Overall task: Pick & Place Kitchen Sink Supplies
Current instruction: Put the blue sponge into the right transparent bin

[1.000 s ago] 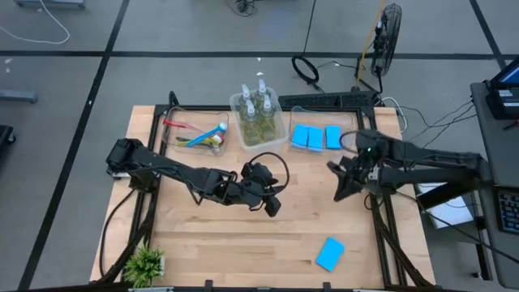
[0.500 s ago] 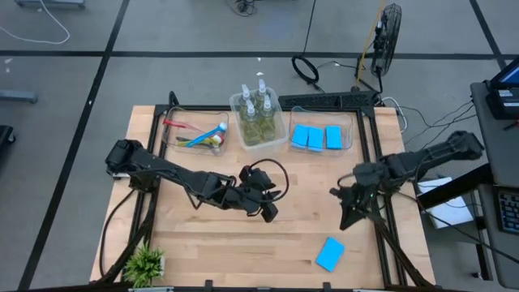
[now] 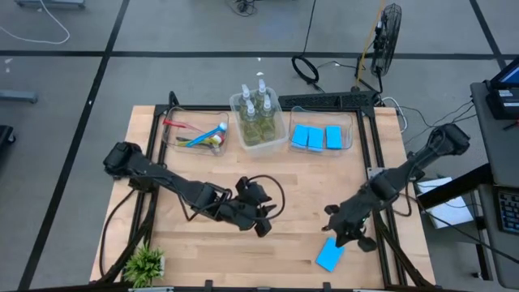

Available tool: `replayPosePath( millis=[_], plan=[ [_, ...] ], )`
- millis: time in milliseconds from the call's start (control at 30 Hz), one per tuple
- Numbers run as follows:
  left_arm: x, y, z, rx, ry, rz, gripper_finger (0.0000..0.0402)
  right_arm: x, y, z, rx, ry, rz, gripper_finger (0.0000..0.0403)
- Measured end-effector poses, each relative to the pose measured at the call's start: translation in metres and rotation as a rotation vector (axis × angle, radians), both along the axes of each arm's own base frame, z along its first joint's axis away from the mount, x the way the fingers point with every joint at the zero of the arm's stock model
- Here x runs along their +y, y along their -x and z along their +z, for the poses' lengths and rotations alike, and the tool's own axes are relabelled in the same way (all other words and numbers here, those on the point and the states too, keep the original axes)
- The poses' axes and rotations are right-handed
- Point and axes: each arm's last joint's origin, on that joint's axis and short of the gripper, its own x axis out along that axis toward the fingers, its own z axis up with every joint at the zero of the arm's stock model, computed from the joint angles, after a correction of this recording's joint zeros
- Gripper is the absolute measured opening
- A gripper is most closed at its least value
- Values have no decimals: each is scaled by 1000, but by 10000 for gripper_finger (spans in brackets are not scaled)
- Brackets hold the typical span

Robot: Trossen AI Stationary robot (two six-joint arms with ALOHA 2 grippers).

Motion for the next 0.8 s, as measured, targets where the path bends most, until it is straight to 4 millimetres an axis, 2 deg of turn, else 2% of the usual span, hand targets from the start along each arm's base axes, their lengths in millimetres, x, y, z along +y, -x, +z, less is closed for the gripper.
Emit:
replayPosePath(
  millis=[200,400,600,800],
  plan=[
    [-19,8,0,-4,-7,-37,120,19,-10,5,-1,158,43,4],
    [-37,17,0,-15,-26,-47,120,36,-17,-2,-7,214,90,15],
    [-47,24,-1,-16,-5,-48,120,42,-23,-15,29,251,108,65],
    [-48,24,-1,-19,8,-41,120,47,-29,-30,48,295,148,132]
  ],
)
